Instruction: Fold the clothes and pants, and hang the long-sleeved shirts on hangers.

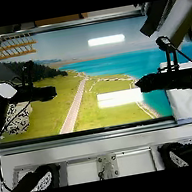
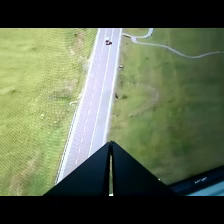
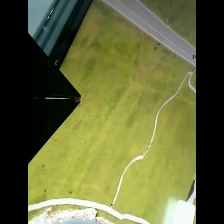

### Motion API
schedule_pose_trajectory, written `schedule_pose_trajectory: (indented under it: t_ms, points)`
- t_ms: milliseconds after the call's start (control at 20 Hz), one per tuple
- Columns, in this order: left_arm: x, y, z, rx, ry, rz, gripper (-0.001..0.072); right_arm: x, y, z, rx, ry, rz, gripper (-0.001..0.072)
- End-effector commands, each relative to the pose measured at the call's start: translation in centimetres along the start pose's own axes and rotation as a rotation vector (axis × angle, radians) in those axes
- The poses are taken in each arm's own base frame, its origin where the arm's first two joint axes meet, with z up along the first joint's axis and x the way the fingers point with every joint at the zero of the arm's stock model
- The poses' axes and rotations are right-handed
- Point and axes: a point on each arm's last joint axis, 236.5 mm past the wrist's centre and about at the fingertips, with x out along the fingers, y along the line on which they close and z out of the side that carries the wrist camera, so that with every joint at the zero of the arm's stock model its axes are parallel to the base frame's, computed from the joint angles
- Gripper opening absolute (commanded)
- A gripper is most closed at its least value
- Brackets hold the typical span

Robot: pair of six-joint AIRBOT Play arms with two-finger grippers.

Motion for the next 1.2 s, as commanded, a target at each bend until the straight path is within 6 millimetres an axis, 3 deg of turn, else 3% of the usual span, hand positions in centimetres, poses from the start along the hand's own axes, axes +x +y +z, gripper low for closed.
schedule_pose_trajectory:
  t_ms: [0,350,500,550,600,650,800,950,1050,1150]
  points:
    - [0.0,0.0,0.0,0.001,0.001,0.000,0.0006,0.0,0.0,0.0,0.000,0.001,0.000,0.0014]
    - [0.0,0.0,0.0,0.001,0.000,0.000,0.0006,0.0,0.0,0.0,0.000,0.001,0.000,0.0015]
    - [0.0,0.2,0.9,0.001,-0.039,0.008,0.0006,0.0,0.0,0.0,0.000,0.001,0.000,0.0014]
    - [0.0,0.3,1.3,0.008,-0.053,0.013,0.0058,0.0,0.0,0.0,0.001,0.001,0.000,0.0015]
    - [-0.3,0.9,1.5,0.038,-0.059,0.038,0.0458,0.0,0.0,0.0,0.000,0.001,0.000,0.0014]
    - [-1.0,2.2,2.0,0.061,-0.063,0.091,0.0711,0.0,0.0,0.0,0.000,0.001,0.000,0.0015]
    - [-5.5,8.7,3.0,0.100,-0.047,0.339,0.0710,0.0,0.0,0.0,0.000,0.001,0.000,0.0014]
    - [-10.3,16.5,2.2,-0.029,-0.042,0.583,0.0711,0.0,0.0,0.0,0.000,0.001,0.000,0.0014]
    - [-11.0,20.1,0.6,-0.129,-0.044,0.626,0.0710,0.0,0.0,0.0,0.000,0.001,0.000,0.0014]
    - [-10.0,23.3,-1.7,-0.196,-0.032,0.650,0.0710,0.0,0.0,0.0,0.000,0.001,0.000,0.0015]
